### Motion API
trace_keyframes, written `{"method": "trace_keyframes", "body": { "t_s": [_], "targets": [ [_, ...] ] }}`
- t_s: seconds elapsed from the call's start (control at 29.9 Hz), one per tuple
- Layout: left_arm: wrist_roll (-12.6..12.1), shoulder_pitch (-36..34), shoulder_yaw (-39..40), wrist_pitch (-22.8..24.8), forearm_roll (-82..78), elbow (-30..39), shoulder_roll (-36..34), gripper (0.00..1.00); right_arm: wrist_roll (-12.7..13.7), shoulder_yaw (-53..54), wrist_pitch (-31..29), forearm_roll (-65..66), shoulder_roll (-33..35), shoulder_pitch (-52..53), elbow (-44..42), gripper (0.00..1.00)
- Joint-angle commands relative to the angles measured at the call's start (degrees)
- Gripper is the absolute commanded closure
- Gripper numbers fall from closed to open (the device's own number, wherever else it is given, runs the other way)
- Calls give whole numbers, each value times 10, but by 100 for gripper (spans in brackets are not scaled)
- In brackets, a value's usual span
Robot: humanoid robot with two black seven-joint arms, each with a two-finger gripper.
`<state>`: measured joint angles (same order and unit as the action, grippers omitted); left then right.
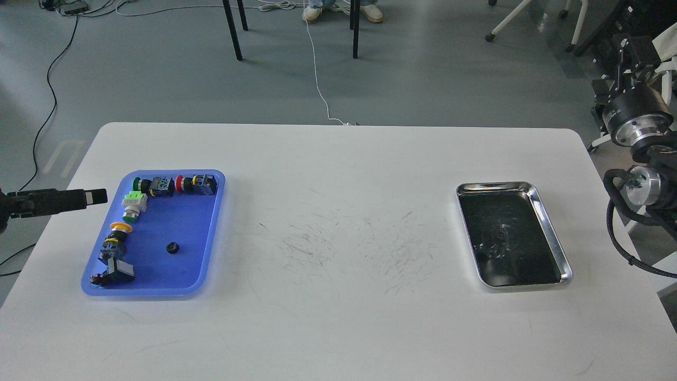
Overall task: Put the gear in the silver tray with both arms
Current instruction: 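Reach the left hand toward another black gear in the blue tray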
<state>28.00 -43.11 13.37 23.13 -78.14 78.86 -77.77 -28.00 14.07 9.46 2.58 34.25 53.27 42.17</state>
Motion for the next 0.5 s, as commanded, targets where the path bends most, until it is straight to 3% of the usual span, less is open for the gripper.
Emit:
{"method": "trace_keyframes", "body": {
  "t_s": [0.0,0.47],
  "targets": [
    [0,0,0,-4,-32,1,24,3,0,13,1,-12,-3,0,1,5],
    [0,0,-1,-67,-188,-13,111,17,0,22,13,-29,-27,-4,-2,5]
  ]
}}
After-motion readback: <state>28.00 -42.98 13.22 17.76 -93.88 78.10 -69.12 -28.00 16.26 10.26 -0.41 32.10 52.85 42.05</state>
